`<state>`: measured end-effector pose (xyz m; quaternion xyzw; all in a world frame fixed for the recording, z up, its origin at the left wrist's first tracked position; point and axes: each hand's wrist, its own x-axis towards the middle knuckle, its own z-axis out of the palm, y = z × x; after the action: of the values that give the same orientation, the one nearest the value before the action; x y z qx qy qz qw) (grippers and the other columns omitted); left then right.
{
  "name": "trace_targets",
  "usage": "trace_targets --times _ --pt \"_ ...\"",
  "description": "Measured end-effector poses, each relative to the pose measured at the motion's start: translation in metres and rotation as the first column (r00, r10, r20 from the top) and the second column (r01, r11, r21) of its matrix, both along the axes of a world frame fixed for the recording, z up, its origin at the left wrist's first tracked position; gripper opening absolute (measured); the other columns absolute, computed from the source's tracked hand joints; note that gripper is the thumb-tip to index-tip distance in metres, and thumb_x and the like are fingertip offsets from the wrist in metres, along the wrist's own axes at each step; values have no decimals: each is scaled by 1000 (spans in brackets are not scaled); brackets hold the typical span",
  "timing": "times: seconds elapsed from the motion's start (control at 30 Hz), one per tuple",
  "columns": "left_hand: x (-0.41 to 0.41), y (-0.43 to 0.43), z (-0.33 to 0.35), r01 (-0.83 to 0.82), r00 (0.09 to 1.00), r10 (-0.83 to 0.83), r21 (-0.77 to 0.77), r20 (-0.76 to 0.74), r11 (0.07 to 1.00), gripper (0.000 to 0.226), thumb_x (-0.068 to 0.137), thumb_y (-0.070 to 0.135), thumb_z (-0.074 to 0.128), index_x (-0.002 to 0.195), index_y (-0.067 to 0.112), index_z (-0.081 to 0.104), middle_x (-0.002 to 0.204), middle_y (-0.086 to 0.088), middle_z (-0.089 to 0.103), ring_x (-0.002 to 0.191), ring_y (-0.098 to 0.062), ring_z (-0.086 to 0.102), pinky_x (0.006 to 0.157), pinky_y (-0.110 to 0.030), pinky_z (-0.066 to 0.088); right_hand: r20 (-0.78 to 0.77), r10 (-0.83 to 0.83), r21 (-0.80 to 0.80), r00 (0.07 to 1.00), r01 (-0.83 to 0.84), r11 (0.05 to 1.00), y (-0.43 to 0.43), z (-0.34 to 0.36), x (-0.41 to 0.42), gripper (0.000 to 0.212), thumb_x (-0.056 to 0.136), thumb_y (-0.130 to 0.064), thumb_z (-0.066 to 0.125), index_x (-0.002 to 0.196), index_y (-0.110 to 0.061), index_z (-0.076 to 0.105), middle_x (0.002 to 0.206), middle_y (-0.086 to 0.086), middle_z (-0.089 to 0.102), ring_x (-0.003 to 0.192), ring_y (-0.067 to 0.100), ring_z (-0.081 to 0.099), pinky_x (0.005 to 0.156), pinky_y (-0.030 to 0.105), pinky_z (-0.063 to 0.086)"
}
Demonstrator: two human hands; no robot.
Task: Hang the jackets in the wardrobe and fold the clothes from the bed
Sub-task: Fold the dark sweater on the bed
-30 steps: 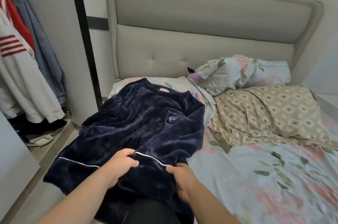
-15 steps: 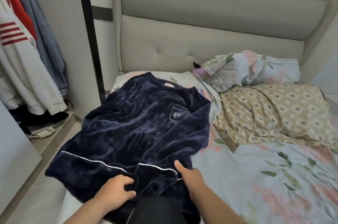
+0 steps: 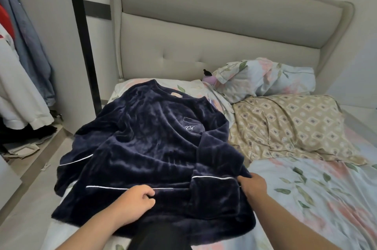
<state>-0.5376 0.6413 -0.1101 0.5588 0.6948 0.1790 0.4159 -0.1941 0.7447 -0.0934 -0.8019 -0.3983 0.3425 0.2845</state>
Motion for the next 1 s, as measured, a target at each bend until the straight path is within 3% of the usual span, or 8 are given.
trace_targets --times 0.1,0.2,0.27,0.37,0.53,0.67,0.87,1.0 --pt "-11 -2 -6 59 894 -4 110 -448 992 40 87 44 58 126 38 55 118 15 54 114 -9 51 96 -25 42 340 94 2 936 -101 995 -8 0 5 28 78 -20 62 105 -18 63 103 10 68 92 30 63 77 32 48" --pt "-26 -8 -13 -113 717 132 72 -685 991 63 87 62 49 142 34 35 150 3 34 141 -21 26 111 -45 28 410 222 41 885 -261 964 -23 -12 -12 24 83 -44 57 84 -20 62 84 -1 64 81 21 62 73 34 51" --pt "-38 -19 -17 -306 721 247 23 -648 952 68 88 66 44 144 30 29 151 -3 29 141 -26 24 108 -53 29 318 319 -78 893 -310 947 -35 -21 -24 38 80 -60 56 79 -22 56 80 -5 63 76 15 59 69 34 46" --pt "-56 -36 -23 -442 702 331 -22 -630 897 65 92 58 43 146 29 23 147 -11 30 130 -34 35 100 -48 38 296 376 -146 878 -348 926 -48 -29 -27 32 80 -45 66 96 -25 48 97 -4 61 83 18 55 72 31 38" --pt "-87 -58 -25 -334 806 319 61 -499 941 29 86 12 47 110 28 48 95 -6 56 84 -29 56 76 -39 47 101 313 -62 944 -308 949 -59 -16 -19 31 79 -3 62 91 -29 50 85 1 62 72 16 59 61 26 48" --pt "-105 -57 -7 -244 824 162 -83 -543 966 31 77 4 48 87 30 61 93 1 65 83 -21 60 71 -27 44 -14 324 -14 946 -324 946 -66 -3 0 42 76 10 58 97 -26 65 90 3 67 75 14 63 58 16 49" --pt "-114 -61 14 -106 812 -79 -280 -579 954 33 86 5 45 99 16 73 104 -2 68 87 -17 63 53 -12 39 139 399 -73 906 -393 917 -98 -7 31 44 81 7 61 113 -23 66 109 1 68 101 21 64 91 28 50" --pt "-109 -70 13 -125 857 -7 -221 -515 967 25 85 6 46 84 17 68 120 -9 55 82 -17 57 53 -17 36 318 401 -73 859 -399 914 -102 0 10 52 85 -16 59 136 -22 56 131 6 59 114 27 60 96 32 46"
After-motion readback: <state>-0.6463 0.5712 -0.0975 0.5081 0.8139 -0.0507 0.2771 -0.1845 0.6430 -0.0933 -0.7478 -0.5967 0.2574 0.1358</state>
